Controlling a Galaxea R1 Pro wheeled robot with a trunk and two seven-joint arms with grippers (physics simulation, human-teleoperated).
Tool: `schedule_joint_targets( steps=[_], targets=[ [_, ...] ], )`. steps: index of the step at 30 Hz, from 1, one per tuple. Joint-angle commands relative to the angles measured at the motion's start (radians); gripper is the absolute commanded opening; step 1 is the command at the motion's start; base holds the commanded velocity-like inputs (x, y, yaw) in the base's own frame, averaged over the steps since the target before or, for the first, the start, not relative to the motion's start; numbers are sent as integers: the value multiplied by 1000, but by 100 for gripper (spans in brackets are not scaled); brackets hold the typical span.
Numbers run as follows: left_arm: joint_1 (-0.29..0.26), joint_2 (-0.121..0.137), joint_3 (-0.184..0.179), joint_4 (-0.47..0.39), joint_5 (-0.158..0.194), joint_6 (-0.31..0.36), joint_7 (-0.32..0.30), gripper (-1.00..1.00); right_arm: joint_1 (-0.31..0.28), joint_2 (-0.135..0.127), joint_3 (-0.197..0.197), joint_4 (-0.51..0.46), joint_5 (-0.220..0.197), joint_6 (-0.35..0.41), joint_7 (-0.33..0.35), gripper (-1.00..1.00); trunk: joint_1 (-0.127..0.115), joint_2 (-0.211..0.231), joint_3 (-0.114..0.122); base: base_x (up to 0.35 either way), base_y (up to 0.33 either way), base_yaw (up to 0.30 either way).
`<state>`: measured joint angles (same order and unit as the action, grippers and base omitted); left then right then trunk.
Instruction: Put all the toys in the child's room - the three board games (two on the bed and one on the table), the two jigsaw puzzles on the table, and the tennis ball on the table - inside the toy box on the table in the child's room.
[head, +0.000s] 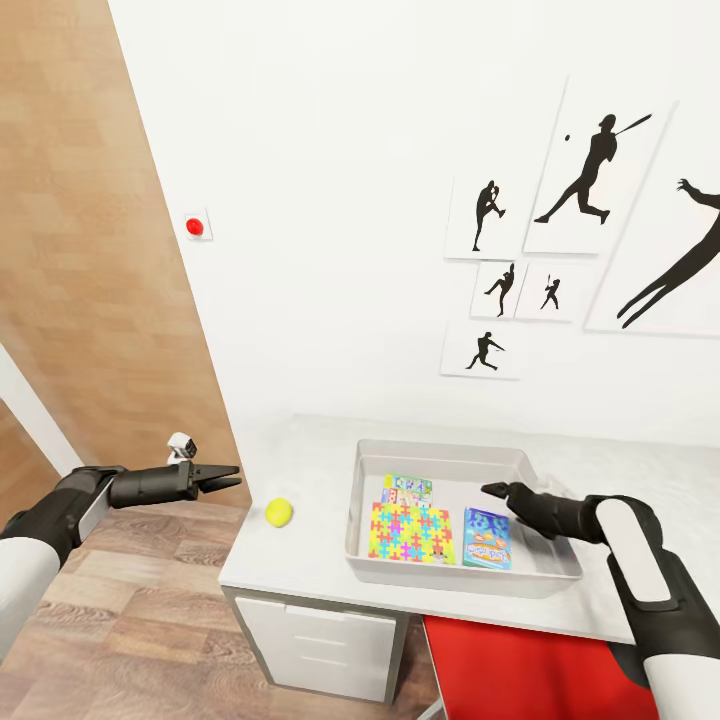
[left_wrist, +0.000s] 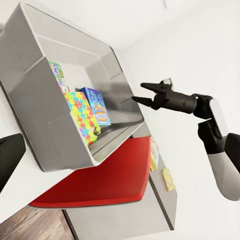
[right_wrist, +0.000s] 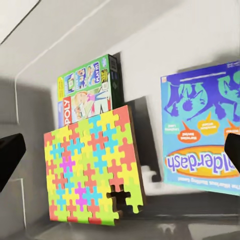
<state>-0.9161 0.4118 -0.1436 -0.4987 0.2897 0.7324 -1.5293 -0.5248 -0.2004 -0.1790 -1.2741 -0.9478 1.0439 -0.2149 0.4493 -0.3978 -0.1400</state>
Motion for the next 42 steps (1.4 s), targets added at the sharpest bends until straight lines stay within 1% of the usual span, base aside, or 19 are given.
schedule_joint_targets(
  steps=[1, 4, 6, 8, 10, 12, 18, 21, 23, 24, 26, 27, 28, 29, 30, 33, 35, 39, 42],
  targets=[
    [-1, 1, -7, 0, 5, 10, -3, 100, -1, 0, -1, -2, -11, 3, -9, 100, 1, -2, -2, 0, 0, 0],
    [-1, 1, -7, 0, 4, 10, -3, 100, 1, -1, -2, -6, -12, 3, 12, 100, 1, -2, -2, 0, 0, 0],
    [-1, 1, -7, 0, 4, 10, -3, 100, 1, -2, -2, -17, -12, 3, 47, 100, 1, -2, -2, 0, 0, 0],
    [-1, 1, -7, 0, 4, 10, -3, 100, 5, -4, -2, -47, -12, 3, 112, 100, 1, -2, -2, 0, 0, 0],
    [-1, 1, -6, 0, 4, 11, -3, 100, 11, -4, -2, -64, -12, 3, 144, 100, 1, -2, -2, 0, 0, 0],
    [-1, 1, -6, 0, 4, 10, -3, 100, 28, -6, -2, -96, -11, 3, 195, 100, 1, -2, -2, 0, 0, 0],
    [-1, 1, -7, 0, 4, 10, -3, 100, 85, -5, -4, -176, -11, 3, 275, 100, 1, -2, -2, 0, 0, 0],
    [-1, 1, -7, 0, 4, 10, -3, 100, 120, -3, -6, -205, -10, 3, 366, 100, 1, -2, -2, 0, 0, 0],
    [-1, 1, -7, 0, 4, 10, -3, 100, 132, -2, -6, -210, -10, 3, 407, 100, 1, -2, -2, 0, 0, 0],
    [-1, 1, -6, 0, 4, 10, -3, 100, 145, -1, -6, -212, -9, 0, 453, 100, 1, -2, -2, 0, 0, 0],
    [-1, 2, -6, 0, 4, 10, -4, 100, 158, 2, -6, -214, -8, -7, 498, 100, 1, -2, -1, 0, 0, 0],
    [-1, 2, -6, 0, 5, 10, -5, 100, 170, 4, -6, -215, -7, -22, 540, 100, 1, -2, 0, 0, 0, 0],
    [-1, 2, -6, 0, 5, 10, -6, 100, 176, 5, -7, -215, -8, -33, 559, 100, 1, -2, 0, 0, 0, 0],
    [-1, 2, -5, 0, 6, 10, -7, 100, 186, 6, -6, -216, -8, -60, 593, 100, 1, -2, 2, 0, 0, 0],
    [-1, 2, -5, 0, 6, 9, -7, 100, 191, 7, -6, -217, -8, -75, 609, 100, 1, -2, 3, 0, 0, 0],
    [-1, 2, -5, 0, 6, 8, -8, 100, 204, 8, -3, -216, -6, -159, 702, 100, 1, -2, 7, 0, 0, 0],
    [-1, 1, -6, 0, 6, 7, -6, 100, 210, 8, -3, -214, -2, -188, 745, 100, 1, -2, 10, 0, 0, 0],
    [-1, -3, -7, 0, 6, 8, -3, 100, 223, -1, -6, -218, 1, -218, 820, 100, 1, -2, 17, 0, 0, 0],
    [-1, -5, -7, 0, 6, 8, -2, 100, 227, -2, -7, -221, 3, -226, 866, 100, 1, -2, 22, -2, 0, 0]
  ],
)
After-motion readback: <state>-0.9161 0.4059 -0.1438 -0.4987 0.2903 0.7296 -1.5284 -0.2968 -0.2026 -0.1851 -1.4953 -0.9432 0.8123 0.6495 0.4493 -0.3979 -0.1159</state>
